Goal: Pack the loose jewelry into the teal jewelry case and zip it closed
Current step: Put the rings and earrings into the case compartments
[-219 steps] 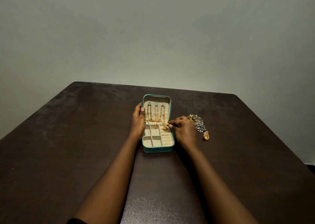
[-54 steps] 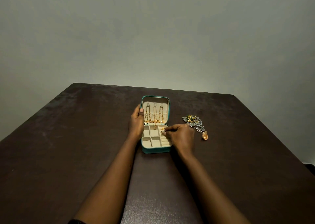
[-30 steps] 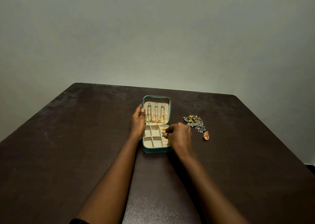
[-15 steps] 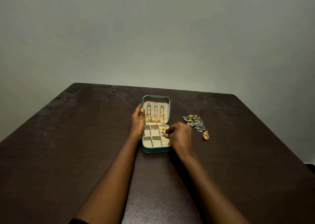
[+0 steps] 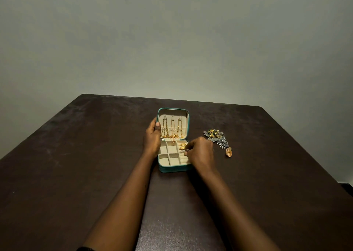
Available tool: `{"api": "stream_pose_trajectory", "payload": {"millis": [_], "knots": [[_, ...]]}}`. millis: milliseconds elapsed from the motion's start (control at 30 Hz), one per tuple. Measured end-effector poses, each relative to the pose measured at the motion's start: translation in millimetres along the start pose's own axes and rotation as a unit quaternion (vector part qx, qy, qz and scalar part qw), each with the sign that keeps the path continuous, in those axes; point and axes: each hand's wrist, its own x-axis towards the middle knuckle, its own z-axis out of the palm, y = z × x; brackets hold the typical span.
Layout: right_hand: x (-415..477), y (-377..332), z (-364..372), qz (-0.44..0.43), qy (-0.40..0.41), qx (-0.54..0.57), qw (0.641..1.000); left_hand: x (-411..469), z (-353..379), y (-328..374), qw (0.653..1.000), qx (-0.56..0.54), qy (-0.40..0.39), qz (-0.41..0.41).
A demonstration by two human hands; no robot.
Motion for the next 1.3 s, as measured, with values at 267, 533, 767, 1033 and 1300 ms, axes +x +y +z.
{"api": "stream_pose_trajectory", "payload": {"millis": [267, 533, 767, 1033, 1300], "knots": [[6, 1, -4, 0.061, 0.012, 0.091, 0.994, 1, 1, 0, 1.000, -0.007, 0.003, -0.005], [7, 6, 1, 0.053, 0.002, 0.087, 0.995, -1, 0, 2, 1.000, 0.003, -0.002, -0.006], [42, 34, -36, 0.094, 0.075, 0.084, 0.989, -2, 1, 4, 1.000, 0.003, 0.000, -0.008], [94, 66, -41, 0.008, -0.075, -0.109, 0.991, 0, 1, 1, 1.000, 0.003, 0.002, 0.002], [90, 62, -43, -0.037, -0.144, -0.083, 0.985, 3, -1, -3, 1.000, 0.022, 0.001, 0.001]]}}
